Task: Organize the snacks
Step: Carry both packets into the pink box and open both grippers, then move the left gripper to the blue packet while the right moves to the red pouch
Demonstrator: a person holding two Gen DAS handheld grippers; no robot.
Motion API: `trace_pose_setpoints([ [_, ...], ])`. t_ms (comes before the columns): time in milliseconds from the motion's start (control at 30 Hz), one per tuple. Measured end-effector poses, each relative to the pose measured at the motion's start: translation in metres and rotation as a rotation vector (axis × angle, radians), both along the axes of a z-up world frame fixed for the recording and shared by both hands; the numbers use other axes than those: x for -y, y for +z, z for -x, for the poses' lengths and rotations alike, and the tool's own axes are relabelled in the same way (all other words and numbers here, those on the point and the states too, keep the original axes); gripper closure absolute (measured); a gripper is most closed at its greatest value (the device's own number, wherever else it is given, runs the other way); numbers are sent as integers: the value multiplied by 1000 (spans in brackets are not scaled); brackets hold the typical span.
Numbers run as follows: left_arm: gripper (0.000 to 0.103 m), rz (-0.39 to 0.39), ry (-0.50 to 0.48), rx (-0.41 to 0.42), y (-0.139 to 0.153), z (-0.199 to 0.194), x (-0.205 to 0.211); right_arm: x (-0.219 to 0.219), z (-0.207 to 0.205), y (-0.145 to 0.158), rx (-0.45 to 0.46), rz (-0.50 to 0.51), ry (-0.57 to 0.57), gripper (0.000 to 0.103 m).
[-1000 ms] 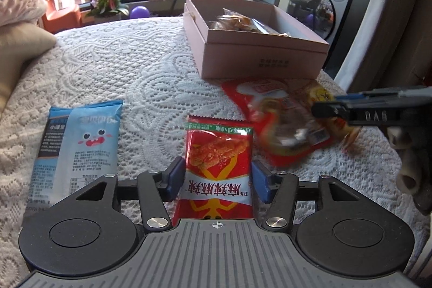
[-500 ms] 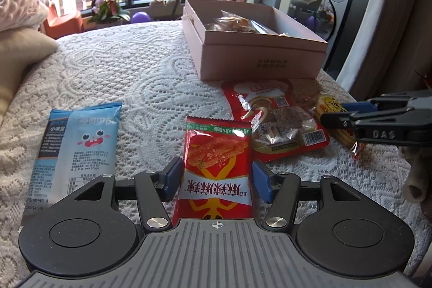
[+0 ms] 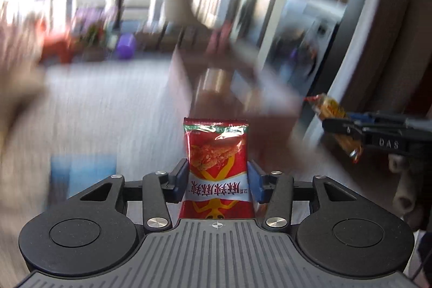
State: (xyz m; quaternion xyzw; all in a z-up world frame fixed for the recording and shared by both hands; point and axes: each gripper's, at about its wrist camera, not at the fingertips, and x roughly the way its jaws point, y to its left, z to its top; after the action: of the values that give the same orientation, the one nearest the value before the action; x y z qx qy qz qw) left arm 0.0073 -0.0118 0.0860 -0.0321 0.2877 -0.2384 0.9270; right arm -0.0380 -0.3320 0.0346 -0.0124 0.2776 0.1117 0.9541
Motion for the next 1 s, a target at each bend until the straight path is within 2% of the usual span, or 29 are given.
trace_pose_setpoints([
  [100, 51, 26, -35, 151, 58, -29, 15, 16, -7, 62, 160, -71, -13, 68],
  [200, 45, 85, -92, 174, 87, -75, 33, 23, -36, 106, 225, -127, -17, 68],
  [233, 43, 127, -112, 146, 89, -94, 36, 23, -49, 114, 231, -123, -23, 68],
  [300, 45, 237, -108, 41, 79, -139, 36, 20, -80, 118, 212, -121, -32, 65],
  [367, 49, 267, -56, -93, 56, -176, 33, 20, -113, 111, 150, -133, -15, 54],
  [400, 49, 261, -29, -124, 45, -184, 29, 20, -129, 103, 109, -138, -36, 51],
  [500, 49, 211, 10, -120, 24, -172, 5, 23, -149, 74, 23, -125, -78, 51],
  [667, 49, -5, 174, -72, -3, -123, -48, 16, -131, 35, -21, -64, -64, 49],
  [733, 49, -65, 258, -69, -14, -102, -72, 8, -121, 22, -37, -35, -44, 49],
  [833, 49, -83, 365, -100, -26, -78, -105, -11, -102, 9, -71, -31, 2, 46],
  [1000, 49, -90, 420, -181, -49, -50, -134, -40, -78, -19, -149, -60, 70, 42],
])
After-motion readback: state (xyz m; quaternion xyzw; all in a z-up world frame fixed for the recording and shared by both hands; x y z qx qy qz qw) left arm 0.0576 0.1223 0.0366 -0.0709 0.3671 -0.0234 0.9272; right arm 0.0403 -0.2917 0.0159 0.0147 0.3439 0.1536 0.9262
